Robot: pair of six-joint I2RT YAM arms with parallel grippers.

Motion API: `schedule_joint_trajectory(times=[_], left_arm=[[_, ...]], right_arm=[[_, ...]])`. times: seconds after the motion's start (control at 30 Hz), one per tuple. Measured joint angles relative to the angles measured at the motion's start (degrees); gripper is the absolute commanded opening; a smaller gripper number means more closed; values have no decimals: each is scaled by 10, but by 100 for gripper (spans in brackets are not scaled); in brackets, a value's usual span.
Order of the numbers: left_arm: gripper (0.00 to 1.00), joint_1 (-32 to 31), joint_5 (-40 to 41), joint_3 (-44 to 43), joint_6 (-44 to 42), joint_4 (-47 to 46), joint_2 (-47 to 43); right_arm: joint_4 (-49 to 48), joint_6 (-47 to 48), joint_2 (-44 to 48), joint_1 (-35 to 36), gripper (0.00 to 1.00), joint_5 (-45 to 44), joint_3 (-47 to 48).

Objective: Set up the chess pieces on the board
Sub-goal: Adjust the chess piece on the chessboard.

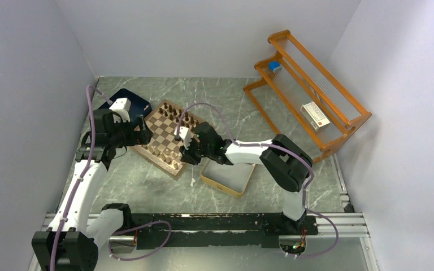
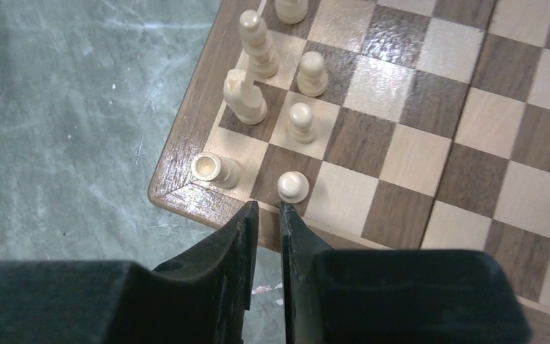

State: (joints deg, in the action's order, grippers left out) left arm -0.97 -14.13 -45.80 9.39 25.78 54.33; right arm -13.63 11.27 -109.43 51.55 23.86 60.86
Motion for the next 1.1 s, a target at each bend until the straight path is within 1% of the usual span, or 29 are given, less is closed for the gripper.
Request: schedule_joint_trajectory(times=[0.07,0.17,0.37,0.53,0.7,1.1], left_arm=[[100,0,0,0,0,0,0],[100,0,0,0,0,0,0],[100,0,0,0,0,0,0],[100,0,0,0,0,0,0],[100,0,1,0,0,0,0],[100,0,1,0,0,0,0]], right_arm=[[-1,-12,9,-6,16,4,-2],[-8,-33,25,-15,14,3,-3],[-23,-52,23,-22,15,-27,5],[-16,-52,-8,-22,15,-59,37],[-10,-48,-22,-19,15,-81,40],[4,-37,-23,3,15,-105,40]])
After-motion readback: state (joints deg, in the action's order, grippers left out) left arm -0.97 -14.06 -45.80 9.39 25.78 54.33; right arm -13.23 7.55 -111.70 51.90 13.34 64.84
